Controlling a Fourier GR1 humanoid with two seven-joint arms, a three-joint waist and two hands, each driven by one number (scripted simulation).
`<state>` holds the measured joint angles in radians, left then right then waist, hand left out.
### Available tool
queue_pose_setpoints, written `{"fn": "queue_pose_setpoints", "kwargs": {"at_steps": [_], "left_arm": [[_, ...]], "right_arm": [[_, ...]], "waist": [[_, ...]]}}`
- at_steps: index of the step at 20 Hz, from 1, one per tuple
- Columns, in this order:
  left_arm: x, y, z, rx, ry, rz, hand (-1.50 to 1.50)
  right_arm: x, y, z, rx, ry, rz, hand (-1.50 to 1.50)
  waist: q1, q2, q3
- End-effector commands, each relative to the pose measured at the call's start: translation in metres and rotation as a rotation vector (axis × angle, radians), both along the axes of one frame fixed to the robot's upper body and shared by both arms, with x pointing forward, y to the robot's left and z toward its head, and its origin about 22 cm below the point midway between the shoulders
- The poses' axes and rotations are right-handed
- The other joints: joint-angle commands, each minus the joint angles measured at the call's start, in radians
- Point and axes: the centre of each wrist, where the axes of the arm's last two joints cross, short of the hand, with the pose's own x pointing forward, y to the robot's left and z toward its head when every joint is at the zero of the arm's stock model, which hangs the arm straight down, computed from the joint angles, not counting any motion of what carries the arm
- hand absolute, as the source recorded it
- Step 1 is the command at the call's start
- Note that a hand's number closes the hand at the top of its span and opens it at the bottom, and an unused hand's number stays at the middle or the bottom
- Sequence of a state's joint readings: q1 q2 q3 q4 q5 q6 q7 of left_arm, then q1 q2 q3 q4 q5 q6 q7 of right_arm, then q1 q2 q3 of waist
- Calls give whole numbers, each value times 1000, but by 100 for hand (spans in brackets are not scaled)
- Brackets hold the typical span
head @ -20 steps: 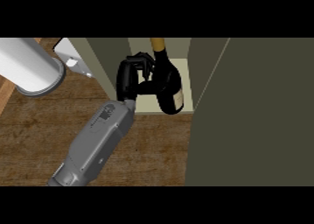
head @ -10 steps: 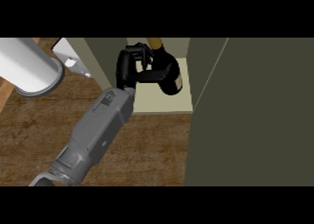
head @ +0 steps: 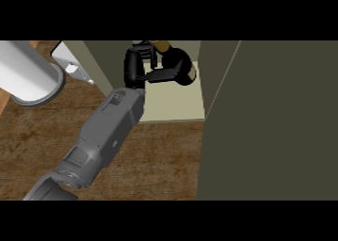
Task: Pick up the wine, place it into the cabinet and close the cabinet
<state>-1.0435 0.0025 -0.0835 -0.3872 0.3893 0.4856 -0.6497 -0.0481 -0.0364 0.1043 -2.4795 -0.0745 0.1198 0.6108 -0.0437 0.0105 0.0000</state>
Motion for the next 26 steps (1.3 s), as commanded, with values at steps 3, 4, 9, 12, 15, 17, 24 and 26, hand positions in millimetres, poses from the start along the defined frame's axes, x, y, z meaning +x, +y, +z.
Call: {"fn": "queue_pose_setpoints", "kwargs": {"at_steps": [3, 4, 9, 12, 15, 17, 24, 26], "left_arm": [[11, 3, 10, -43, 12, 7, 150], [12, 5, 9, -45, 29, 27, 150], [6, 6, -4, -152, 85, 30, 150], [5, 9, -11, -192, 84, 30, 150], [13, 17, 3, -199, 79, 30, 150], [9, 25, -11, -193, 76, 46, 150], [4, 9, -17, -108, 86, 58, 150], [-2, 15, -30, -105, 85, 65, -150]], "right_arm": [[-20, 0, 2, 33, -31, 28, -150], [-17, 2, 12, 40, -19, 47, -150], [-11, -4, 10, 40, -33, 46, -150], [-9, -4, 3, 42, -22, 44, -150], [-15, 7, 6, 52, -37, 67, -150], [-12, -4, 6, 32, -26, 69, -150], [-10, 6, 10, 57, -30, 65, -150], [-8, 11, 7, 23, -13, 67, -150]], "waist": [[-2, 2, 0], [-9, 6, -1], [-4, 2, -1], [-8, 5, 0], [-22, 12, -1], [-16, 10, 0], [-24, 12, -1], [-28, 15, -1]]}}
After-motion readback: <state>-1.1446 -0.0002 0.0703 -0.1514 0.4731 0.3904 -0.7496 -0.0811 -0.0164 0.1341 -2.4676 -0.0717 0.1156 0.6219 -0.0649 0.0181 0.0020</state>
